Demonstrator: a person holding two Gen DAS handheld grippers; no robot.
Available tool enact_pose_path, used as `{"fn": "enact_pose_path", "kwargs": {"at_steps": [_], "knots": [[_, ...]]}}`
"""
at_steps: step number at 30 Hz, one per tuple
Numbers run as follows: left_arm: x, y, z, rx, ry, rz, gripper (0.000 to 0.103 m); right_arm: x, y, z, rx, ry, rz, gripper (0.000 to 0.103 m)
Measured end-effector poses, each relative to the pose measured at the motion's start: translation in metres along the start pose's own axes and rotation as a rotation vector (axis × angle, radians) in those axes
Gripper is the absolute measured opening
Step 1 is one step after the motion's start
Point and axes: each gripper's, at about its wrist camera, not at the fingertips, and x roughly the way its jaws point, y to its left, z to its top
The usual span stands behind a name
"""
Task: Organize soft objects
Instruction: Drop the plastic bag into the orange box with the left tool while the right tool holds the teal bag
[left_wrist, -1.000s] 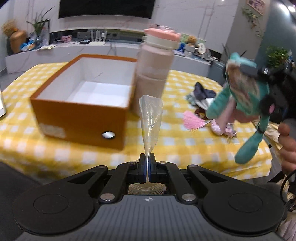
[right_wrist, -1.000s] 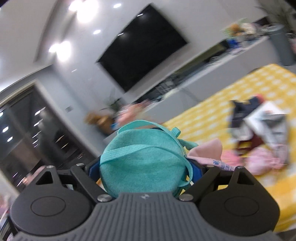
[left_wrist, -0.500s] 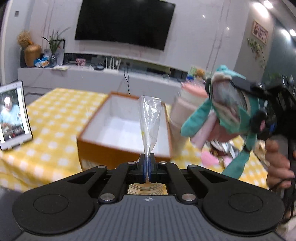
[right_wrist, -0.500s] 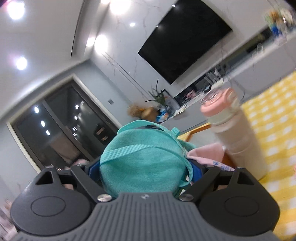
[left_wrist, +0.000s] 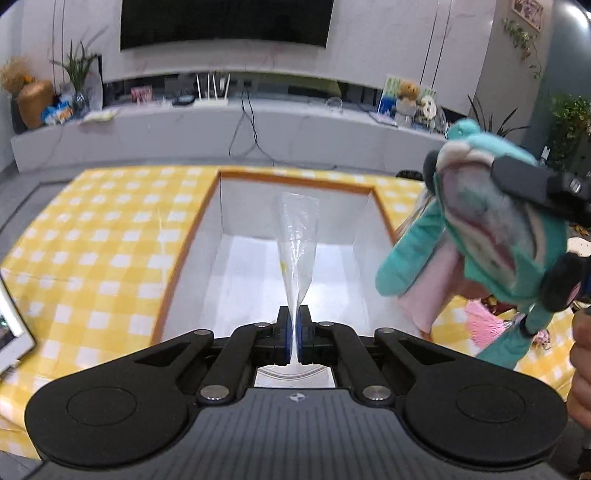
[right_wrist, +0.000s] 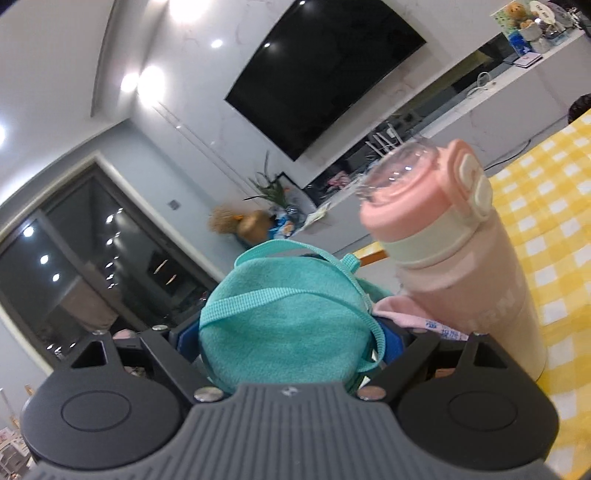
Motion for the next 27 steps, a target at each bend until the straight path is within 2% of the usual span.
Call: {"fn": "enact_pose_path", "kwargs": {"at_steps": [4,9,10,12,14,16,19,23,25,27], "knots": [[0.028,0.014,-0.008,-0.001,0.054,-0.024,0.003,0.020,-0.002,0.003,-0.007,0.022,0.045,0.088],[0.041,0.010,-0.020,0.082,0.091,0.015,0.003,0.042,-0.007,0.006,0.096,0.013,0.230,0.088],[0.043,0.008,-0.022,0.089,0.099,0.026,0.003,0.043,-0.007,0.004,0.107,0.015,0.241,0.088],[0.048,0.006,-0.025,0.090,0.120,0.044,0.003,0.045,-0.007,-0.001,0.093,0.044,0.201,0.088],[0.052,0.003,-0.026,0.097,0.135,0.058,0.003,0.048,-0.007,-0.011,0.056,0.086,0.120,0.088],[0.054,-0.003,-0.028,0.135,0.138,0.084,0.003,0.051,-0.009,-0.021,0.043,0.121,0.072,0.088],[0.058,-0.010,-0.031,0.181,0.151,0.132,0.003,0.057,-0.012,-0.034,0.028,0.166,0.035,0.088],[0.063,-0.008,-0.033,0.133,0.186,0.148,0.003,0.060,-0.010,-0.047,-0.027,0.213,-0.010,0.088],[0.061,-0.009,-0.034,0.145,0.173,0.191,0.003,0.058,-0.009,-0.048,-0.050,0.215,-0.022,0.088],[0.061,-0.009,-0.033,0.156,0.162,0.241,0.008,0.054,-0.009,-0.046,-0.062,0.216,-0.027,0.088]]}}
